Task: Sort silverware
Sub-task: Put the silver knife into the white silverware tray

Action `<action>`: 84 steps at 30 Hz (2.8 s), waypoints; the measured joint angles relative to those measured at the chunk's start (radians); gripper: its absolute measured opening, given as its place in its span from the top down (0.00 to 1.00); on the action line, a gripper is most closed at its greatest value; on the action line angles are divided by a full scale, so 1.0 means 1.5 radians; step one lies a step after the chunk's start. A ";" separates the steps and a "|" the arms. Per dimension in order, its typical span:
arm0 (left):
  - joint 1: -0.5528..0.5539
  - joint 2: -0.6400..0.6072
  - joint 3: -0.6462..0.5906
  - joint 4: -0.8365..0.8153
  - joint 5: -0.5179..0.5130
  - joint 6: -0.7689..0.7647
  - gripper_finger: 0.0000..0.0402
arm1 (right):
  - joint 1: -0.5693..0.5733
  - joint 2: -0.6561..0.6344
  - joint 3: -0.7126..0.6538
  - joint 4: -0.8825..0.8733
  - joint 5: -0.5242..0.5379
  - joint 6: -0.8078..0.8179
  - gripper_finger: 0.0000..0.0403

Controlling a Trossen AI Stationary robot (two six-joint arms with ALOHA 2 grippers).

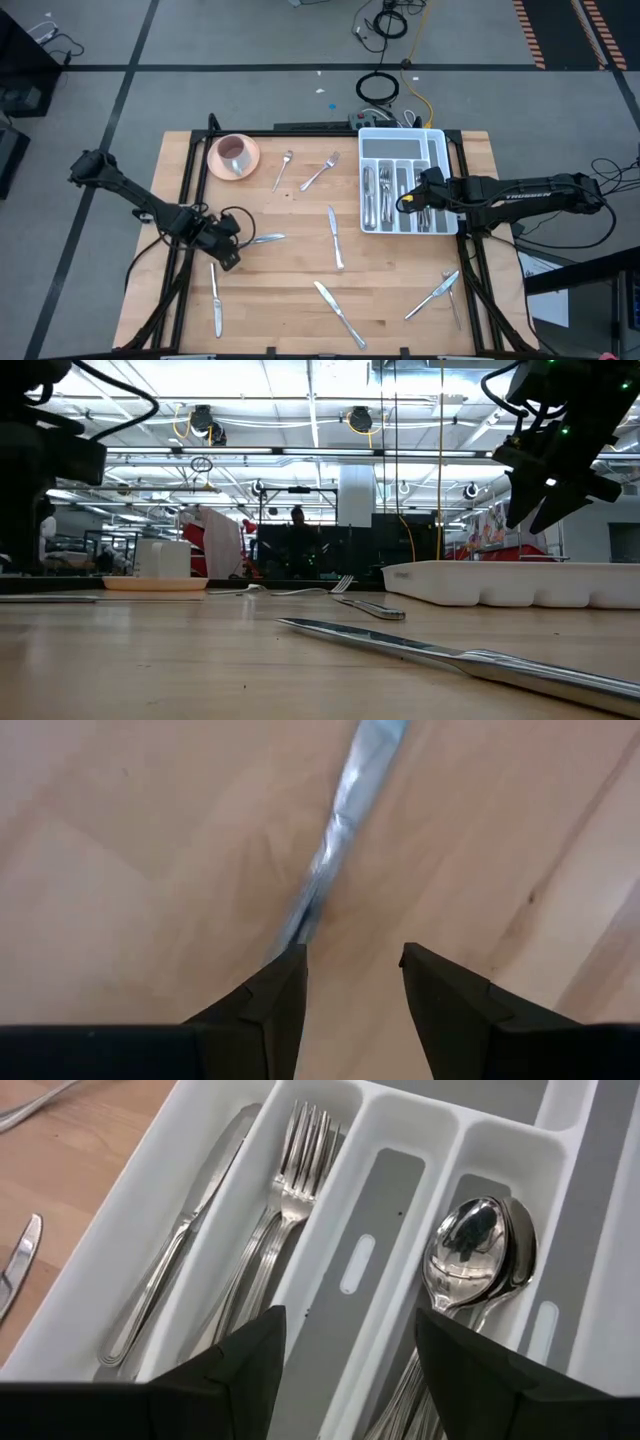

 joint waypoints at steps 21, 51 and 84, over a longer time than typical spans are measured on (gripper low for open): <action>0.172 0.158 0.102 -0.003 0.039 0.031 0.57 | 0.000 0.000 0.000 0.001 0.002 -0.017 0.47; 0.210 0.395 0.145 -0.040 0.137 0.503 0.92 | 0.000 0.000 -0.001 0.005 0.000 -0.039 0.47; 0.283 0.409 0.340 0.038 0.005 0.520 1.00 | 0.000 0.006 -0.001 0.103 -0.015 -0.152 0.47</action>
